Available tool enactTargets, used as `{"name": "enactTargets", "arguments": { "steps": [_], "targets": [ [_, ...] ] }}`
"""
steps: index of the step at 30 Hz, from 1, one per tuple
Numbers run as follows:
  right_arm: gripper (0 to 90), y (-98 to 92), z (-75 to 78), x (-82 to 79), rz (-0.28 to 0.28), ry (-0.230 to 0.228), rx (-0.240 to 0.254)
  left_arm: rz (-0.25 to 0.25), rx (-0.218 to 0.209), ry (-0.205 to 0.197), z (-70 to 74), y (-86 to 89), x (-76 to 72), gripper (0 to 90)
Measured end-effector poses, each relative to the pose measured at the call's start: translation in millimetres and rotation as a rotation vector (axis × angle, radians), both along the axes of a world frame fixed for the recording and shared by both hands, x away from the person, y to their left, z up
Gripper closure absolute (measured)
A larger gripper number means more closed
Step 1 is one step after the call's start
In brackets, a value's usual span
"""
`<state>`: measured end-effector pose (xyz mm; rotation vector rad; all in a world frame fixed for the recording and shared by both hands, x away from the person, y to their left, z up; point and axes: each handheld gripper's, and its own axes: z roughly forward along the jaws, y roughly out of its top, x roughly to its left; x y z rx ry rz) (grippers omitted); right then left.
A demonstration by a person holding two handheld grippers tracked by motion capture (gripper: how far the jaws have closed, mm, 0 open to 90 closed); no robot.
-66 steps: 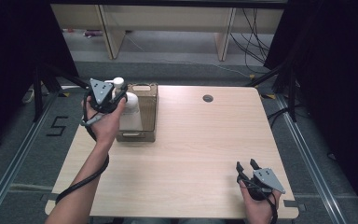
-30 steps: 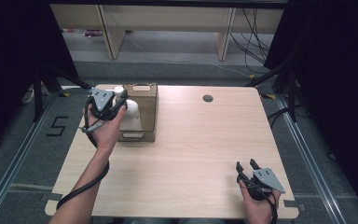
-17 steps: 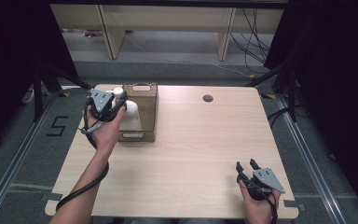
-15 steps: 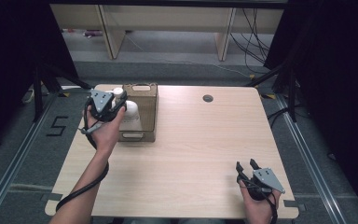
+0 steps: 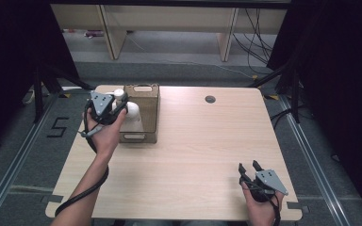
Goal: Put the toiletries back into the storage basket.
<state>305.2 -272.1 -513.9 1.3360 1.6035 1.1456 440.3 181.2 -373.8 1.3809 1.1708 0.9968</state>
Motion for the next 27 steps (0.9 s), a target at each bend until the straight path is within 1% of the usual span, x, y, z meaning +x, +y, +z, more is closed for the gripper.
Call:
{"name": "enactTargets", "arguments": {
  "steps": [1, 7, 8, 10, 11, 12, 14, 15, 17, 18, 19, 20, 24, 27],
  "targets": [
    [45.6, -1.4, 0.3, 0.3, 0.008, -0.002, -0.018, -0.001, 0.002, -0.001, 0.4, 0.0, -0.5, 53.6],
    [45.6, -1.5, 0.3, 0.3, 0.007, -0.001, -0.021, -0.011, 0.003, 0.013, -1.5, -0.7, -3.2, 44.1],
    [45.6, -1.4, -0.3, 1.2, 0.013, -0.009, -0.015, -0.014, 0.003, 0.013, -2.0, -0.6, -3.7, 43.0],
    [45.6, -0.3, -0.2, 0.2, 0.0, -0.001, -0.005, -0.025, -0.008, 0.017, -3.6, 0.0, -5.8, 42.2],
    [45.6, -1.3, 0.2, 0.5, 0.009, -0.003, -0.016, -0.028, -0.008, 0.018, -4.2, 0.4, -6.5, 41.7],
    [45.6, -1.2, -0.2, 1.0, 0.013, -0.008, -0.011, -0.034, -0.004, 0.019, -4.9, 1.1, -7.4, 41.6],
    [45.6, -0.3, -0.2, 0.2, 0.0, -0.002, -0.006, -0.04, -0.01, 0.018, -6.4, 2.3, -9.9, 41.2],
    [45.6, -0.5, -0.2, 0.2, 0.0, -0.002, -0.007, -0.043, -0.003, 0.015, -6.9, 3.3, -11.1, 41.1],
    [45.5, -0.2, 0.0, 0.1, 0.0, 0.0, -0.001, -0.064, -0.01, 0.017, -8.1, 5.0, -13.9, 40.6],
    [45.5, -0.4, -0.1, 0.3, 0.002, -0.002, -0.006, -0.077, -0.018, 0.013, -9.0, 6.3, -15.3, 40.2],
    [45.5, -0.7, -0.1, 0.6, 0.005, -0.006, -0.013, -0.083, -0.011, 0.013, -9.3, 7.5, -16.6, 39.8],
    [45.5, -1.3, -0.3, 1.0, 0.012, -0.008, -0.015, -0.088, -0.009, 0.006, -9.9, 8.3, -18.5, 39.7],
    [45.5, -1.4, -0.2, 1.0, 0.012, -0.008, -0.015, -0.106, -0.008, 0.002, -13.7, 12.9, -27.2, 39.3],
    [45.6, -1.3, -0.3, 0.9, 0.012, -0.007, -0.016, -0.127, -0.014, 0.01, -19.4, 15.6, -35.8, 39.0]
  ]
}}
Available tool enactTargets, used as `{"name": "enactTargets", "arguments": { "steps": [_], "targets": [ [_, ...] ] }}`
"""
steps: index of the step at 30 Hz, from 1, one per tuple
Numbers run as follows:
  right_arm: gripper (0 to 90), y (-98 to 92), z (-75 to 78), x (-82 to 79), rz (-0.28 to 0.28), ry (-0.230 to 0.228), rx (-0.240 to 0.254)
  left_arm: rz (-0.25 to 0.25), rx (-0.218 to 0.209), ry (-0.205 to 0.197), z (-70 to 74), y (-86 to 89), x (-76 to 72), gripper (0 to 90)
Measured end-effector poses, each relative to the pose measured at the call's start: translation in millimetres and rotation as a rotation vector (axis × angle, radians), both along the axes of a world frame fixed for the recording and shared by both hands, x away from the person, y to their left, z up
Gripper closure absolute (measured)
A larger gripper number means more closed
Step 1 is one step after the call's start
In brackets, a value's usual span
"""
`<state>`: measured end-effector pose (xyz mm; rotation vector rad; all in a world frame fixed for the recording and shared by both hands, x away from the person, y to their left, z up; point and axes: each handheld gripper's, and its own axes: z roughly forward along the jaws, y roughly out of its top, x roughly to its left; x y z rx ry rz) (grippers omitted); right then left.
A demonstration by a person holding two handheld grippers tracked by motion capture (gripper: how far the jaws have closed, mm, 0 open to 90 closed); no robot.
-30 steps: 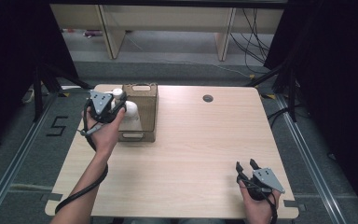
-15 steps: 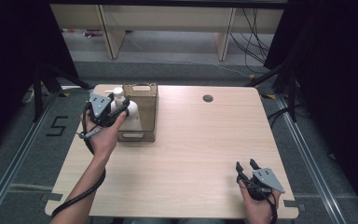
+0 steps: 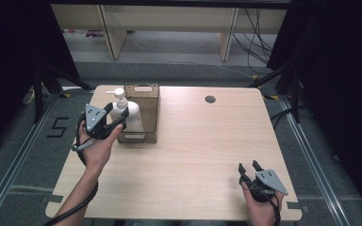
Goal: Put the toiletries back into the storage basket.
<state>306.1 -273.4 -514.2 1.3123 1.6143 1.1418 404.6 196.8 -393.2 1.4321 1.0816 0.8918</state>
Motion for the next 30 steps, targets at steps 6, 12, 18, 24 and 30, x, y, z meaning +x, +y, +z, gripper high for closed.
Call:
{"name": "enactTargets", "arguments": {
  "steps": [6, 12, 18, 24, 30],
  "targets": [
    [45.5, -0.1, 0.0, 0.1, 0.0, 0.0, 0.001, -0.004, 0.004, -0.002, -14.9, 5.9, -16.4, 38.9],
    [45.6, 0.0, 0.0, 0.1, 0.0, 0.0, 0.0, -0.008, 0.016, 0.009, -32.6, 11.4, -28.4, 38.9],
    [45.6, 0.6, 0.6, -0.9, -0.006, 0.014, 0.006, -0.027, 0.017, 0.039, -60.4, 13.5, -37.6, 38.9],
    [45.6, 0.3, 0.4, -0.4, -0.005, 0.004, 0.0, -0.069, 0.054, 0.08, -95.3, 13.0, -43.9, 38.7],
    [45.7, 0.2, 0.7, -0.7, -0.001, 0.013, -0.006, -0.068, 0.053, 0.092, -119.7, 15.7, -47.8, 38.5]
  ]
}}
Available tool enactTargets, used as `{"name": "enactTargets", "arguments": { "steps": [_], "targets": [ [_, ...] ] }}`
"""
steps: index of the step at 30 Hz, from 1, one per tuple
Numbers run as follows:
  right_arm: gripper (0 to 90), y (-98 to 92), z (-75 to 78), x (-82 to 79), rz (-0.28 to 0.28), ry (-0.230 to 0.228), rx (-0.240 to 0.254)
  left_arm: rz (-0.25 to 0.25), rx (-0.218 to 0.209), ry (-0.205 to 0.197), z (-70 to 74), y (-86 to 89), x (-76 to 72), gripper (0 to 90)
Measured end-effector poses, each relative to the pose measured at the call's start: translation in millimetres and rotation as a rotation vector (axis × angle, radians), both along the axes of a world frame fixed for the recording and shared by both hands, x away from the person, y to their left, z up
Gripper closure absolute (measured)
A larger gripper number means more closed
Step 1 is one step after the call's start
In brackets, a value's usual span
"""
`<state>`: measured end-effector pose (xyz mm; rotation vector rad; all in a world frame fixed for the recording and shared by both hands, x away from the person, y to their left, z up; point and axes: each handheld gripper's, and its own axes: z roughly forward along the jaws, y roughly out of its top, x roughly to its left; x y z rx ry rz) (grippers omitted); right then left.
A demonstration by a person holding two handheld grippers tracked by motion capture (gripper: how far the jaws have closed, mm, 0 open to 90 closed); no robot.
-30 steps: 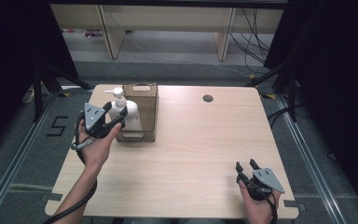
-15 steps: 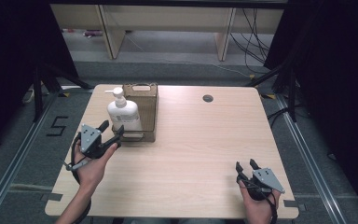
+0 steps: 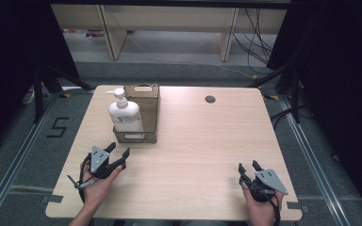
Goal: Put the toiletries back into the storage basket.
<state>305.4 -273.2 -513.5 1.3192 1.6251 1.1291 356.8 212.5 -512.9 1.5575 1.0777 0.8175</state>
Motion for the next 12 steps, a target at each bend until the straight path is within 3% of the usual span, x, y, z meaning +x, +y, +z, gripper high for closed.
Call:
{"name": "enactTargets", "arguments": {
  "steps": [4, 7, 8, 12],
  "targets": [
    [45.6, -1.0, -0.7, 1.2, 0.016, -0.002, 0.007, 0.01, -0.003, 0.016, -7.5, 2.2, -1.8, 38.5],
    [45.6, -1.1, -1.2, 1.8, -0.007, -0.007, -0.007, 0.013, -0.007, 0.025, -9.4, 3.5, -0.6, 38.5],
    [45.6, -1.2, -1.5, 2.4, -0.003, -0.025, -0.011, 0.013, -0.007, 0.029, -9.8, 3.5, -0.3, 38.6],
    [45.5, -1.1, -0.5, 0.9, -0.008, -0.004, -0.009, -0.002, 0.001, 0.021, -10.2, 2.9, 1.0, 38.7]
  ]
}}
